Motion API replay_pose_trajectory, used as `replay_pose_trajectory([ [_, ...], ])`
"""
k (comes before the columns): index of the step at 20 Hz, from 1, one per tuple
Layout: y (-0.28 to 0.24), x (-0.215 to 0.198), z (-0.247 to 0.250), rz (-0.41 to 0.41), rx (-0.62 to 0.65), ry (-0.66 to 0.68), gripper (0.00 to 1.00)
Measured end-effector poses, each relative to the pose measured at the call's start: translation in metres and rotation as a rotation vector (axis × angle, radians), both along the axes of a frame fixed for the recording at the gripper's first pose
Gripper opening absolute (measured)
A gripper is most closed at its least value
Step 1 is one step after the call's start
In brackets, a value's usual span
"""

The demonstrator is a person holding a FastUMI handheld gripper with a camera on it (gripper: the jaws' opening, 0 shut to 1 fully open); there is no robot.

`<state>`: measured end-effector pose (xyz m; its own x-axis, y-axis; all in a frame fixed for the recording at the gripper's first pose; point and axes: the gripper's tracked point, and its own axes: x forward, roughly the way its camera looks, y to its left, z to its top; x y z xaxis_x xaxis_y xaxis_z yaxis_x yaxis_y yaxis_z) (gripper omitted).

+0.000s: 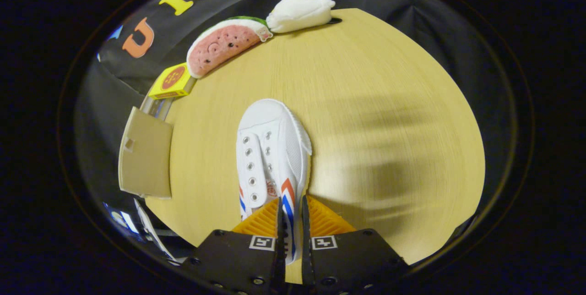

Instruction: Open the storage box then place both shoes into the box .Put the left shoe in first, then the right shoe, with the right side of both shoes facing outward in a uniform manner.

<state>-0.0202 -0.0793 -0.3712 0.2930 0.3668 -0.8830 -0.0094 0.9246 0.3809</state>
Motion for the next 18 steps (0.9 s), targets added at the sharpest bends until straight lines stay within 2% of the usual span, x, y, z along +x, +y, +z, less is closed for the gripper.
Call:
replay_pose_trajectory([
  [1,0.002,-0.002,0.003,-0.023,0.014,0.005,0.14],
  [2,0.001,-0.001,0.008,-0.034,0.027,0.009,0.03],
  [10,0.037,-0.01,0.044,-0.064,0.076,-0.004,0.03],
  [18,0.132,-0.016,0.145,-0.017,0.073,-0.097,0.02],
])
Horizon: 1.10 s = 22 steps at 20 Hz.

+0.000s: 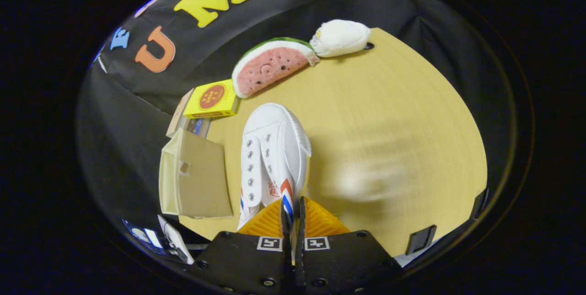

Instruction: Open the storage box then place both shoes into the box .Put the left shoe in first, then the right shoe, with the right side of both shoes facing outward in a uniform manner.

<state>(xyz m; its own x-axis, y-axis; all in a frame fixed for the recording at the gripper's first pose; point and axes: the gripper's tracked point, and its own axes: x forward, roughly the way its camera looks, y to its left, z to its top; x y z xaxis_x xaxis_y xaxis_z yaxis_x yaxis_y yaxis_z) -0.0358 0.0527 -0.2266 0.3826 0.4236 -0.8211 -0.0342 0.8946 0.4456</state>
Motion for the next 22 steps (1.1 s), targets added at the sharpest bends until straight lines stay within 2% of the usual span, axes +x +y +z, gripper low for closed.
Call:
replay_pose_trajectory([
  [6,0.126,0.007,0.072,0.06,0.035,-0.073,0.03],
  [10,0.206,0.006,0.093,0.098,0.038,-0.108,0.02],
  [16,0.286,0.01,0.079,0.13,-0.004,-0.116,0.02],
  [22,0.312,0.006,0.044,0.139,-0.06,-0.082,0.02],
])
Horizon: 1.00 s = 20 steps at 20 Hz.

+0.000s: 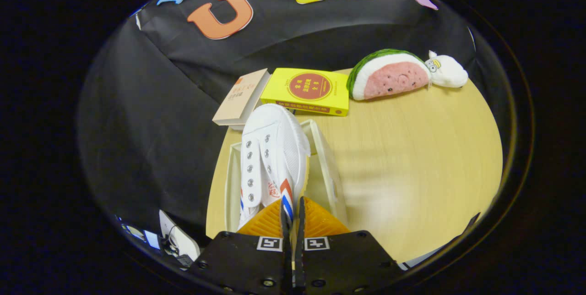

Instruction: Open the storage box then place both shoes into the box .Put the left shoe in first, then the right shoe, with the right side of both shoes facing outward in a uniform manner.

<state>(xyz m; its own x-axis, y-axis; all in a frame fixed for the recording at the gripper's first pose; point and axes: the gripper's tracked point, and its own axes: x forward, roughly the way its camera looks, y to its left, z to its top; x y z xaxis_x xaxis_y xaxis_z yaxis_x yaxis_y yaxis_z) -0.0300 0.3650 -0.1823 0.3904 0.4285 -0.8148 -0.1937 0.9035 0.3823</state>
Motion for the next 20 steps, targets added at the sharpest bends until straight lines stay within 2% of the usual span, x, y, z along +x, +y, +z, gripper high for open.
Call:
replay_pose_trajectory([
  [3,-0.002,0.002,-0.019,0.002,-0.055,-0.003,0.02],
  [12,-0.005,-0.002,-0.042,0.011,-0.097,0.012,0.04],
  [13,-0.002,-0.003,-0.042,0.015,-0.079,0.019,0.1],
  [15,0.005,-0.005,-0.038,0.015,-0.03,0.011,0.28],
  [18,0.003,-0.001,-0.024,0.021,-0.033,-0.049,0.48],
  [19,0.002,0.0,-0.02,0.024,-0.034,-0.071,0.64],
  [20,0.0,-0.001,-0.011,0.025,-0.033,-0.098,0.73],
])
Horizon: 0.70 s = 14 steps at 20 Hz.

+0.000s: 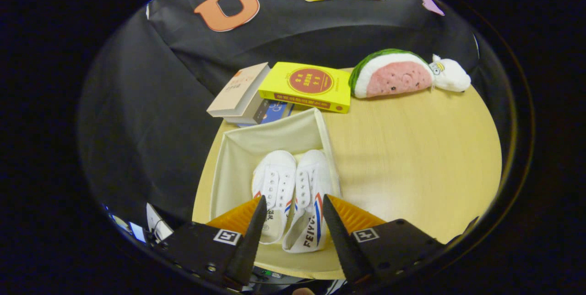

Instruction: Open the storage box then place both shoes into the box .Put the left shoe in first, then the right shoe, with the right side of both shoes facing outward in a uniform manner.

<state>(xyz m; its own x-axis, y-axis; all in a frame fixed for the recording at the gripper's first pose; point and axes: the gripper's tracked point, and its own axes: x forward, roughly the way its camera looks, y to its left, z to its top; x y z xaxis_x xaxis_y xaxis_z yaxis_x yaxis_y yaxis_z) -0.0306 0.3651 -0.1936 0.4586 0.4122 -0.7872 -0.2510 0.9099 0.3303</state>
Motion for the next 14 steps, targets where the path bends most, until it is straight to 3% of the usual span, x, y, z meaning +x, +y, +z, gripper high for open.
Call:
replay_pose_trajectory([
  [1,-0.003,0.0,0.008,0.0,-0.003,-0.034,0.81],
  [2,-0.008,0.001,0.018,0.001,-0.013,-0.08,0.81],
  [5,-0.025,-0.002,0.045,-0.004,-0.057,-0.203,0.95],
  [14,-0.099,-0.017,0.117,-0.136,-0.103,-0.492,0.96],
])
